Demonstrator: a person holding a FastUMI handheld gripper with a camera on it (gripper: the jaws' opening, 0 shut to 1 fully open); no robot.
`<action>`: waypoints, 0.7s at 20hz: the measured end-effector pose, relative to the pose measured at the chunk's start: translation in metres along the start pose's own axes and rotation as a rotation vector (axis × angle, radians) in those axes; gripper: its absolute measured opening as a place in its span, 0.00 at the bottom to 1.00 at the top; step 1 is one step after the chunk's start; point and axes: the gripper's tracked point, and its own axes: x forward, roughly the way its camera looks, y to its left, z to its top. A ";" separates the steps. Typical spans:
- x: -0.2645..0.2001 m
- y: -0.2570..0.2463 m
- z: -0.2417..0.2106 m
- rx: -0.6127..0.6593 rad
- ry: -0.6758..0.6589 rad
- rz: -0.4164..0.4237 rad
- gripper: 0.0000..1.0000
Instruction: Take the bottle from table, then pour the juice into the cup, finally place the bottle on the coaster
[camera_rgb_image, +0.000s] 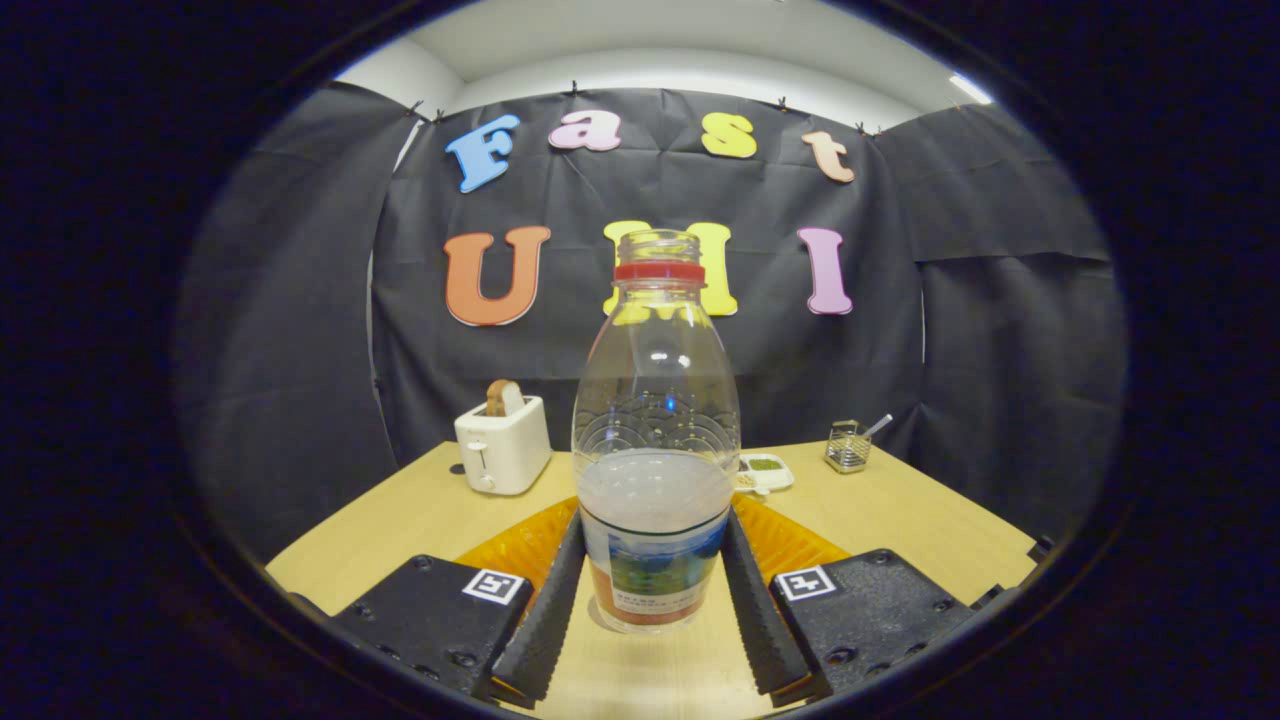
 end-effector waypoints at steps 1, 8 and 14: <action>0.014 -0.002 -0.011 -0.013 0.010 -0.008 0.77; 0.065 0.020 -0.069 -0.059 0.089 0.001 0.77; 0.091 0.031 -0.096 -0.018 0.094 0.008 0.77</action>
